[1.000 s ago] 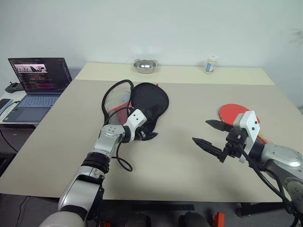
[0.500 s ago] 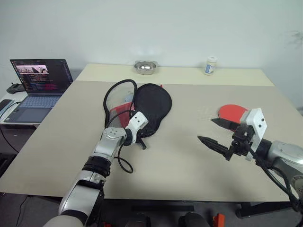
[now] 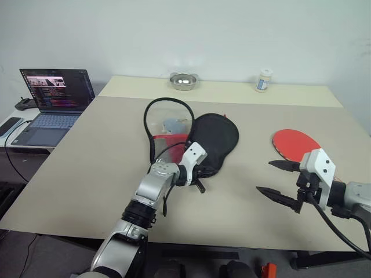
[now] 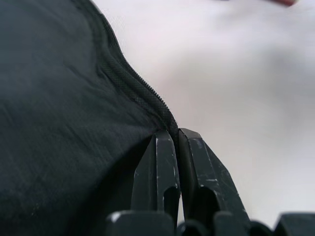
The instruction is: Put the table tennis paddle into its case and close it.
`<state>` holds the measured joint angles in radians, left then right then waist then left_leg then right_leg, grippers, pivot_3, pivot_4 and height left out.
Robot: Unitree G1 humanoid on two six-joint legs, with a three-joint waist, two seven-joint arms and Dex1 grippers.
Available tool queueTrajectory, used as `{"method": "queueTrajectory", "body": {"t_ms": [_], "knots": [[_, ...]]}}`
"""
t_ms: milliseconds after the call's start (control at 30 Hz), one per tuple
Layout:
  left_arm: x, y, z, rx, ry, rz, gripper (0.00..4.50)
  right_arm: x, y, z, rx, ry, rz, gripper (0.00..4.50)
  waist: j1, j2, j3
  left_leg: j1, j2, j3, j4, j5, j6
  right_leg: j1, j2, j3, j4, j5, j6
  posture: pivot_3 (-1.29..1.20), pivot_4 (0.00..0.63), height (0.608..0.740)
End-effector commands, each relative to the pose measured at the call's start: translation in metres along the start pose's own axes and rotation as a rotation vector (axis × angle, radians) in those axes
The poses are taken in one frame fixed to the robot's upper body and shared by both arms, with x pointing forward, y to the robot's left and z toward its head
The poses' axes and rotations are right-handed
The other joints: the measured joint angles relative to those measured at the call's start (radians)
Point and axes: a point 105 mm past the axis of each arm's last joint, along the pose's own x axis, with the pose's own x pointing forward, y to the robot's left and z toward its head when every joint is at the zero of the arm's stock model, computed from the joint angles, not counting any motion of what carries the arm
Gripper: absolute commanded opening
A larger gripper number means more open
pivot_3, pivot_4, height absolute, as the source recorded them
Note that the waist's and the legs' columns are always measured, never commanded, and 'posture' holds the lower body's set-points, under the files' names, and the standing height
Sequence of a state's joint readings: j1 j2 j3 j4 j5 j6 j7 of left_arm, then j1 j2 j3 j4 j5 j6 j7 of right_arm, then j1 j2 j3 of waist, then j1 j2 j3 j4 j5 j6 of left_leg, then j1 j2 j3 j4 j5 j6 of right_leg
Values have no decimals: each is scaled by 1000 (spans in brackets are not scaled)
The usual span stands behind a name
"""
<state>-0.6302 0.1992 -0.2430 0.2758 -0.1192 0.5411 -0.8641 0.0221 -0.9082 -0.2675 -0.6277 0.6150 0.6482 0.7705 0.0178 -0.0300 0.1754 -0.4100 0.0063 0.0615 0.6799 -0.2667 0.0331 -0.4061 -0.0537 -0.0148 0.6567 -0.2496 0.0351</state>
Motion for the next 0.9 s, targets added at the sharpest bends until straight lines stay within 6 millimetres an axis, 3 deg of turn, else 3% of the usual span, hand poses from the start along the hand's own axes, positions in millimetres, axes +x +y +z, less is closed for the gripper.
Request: {"method": "queueTrajectory", "body": {"t_ms": [33,367,500,800,900], "knots": [[15,-14,16,58,-24,-42,8,-10,-8,7,-55,-16,-31,4500,0,0,0,0,0,0,0,0,0,0,0,0,0,0,0,0,150,740],[49,-34,23,25,-33,-77,8,-18,-16,2,-75,3,-57,4500,2,0,0,0,0,0,0,0,0,0,0,0,0,0,0,0,150,740],[51,-36,27,29,-50,-87,1105,-19,-20,1,-83,13,-68,4500,2,0,0,0,0,0,0,0,0,0,0,0,0,0,0,0,150,740],[31,-19,21,103,-60,1,4362,-14,-30,-2,-27,9,-130,4500,1,0,0,0,0,0,0,0,0,0,0,0,0,0,0,0,150,740],[6,-21,13,199,-80,-64,4444,-5,-38,-4,11,-6,-187,4500,-7,0,0,0,0,0,0,0,0,0,0,1,0,0,0,0,150,740]]}}
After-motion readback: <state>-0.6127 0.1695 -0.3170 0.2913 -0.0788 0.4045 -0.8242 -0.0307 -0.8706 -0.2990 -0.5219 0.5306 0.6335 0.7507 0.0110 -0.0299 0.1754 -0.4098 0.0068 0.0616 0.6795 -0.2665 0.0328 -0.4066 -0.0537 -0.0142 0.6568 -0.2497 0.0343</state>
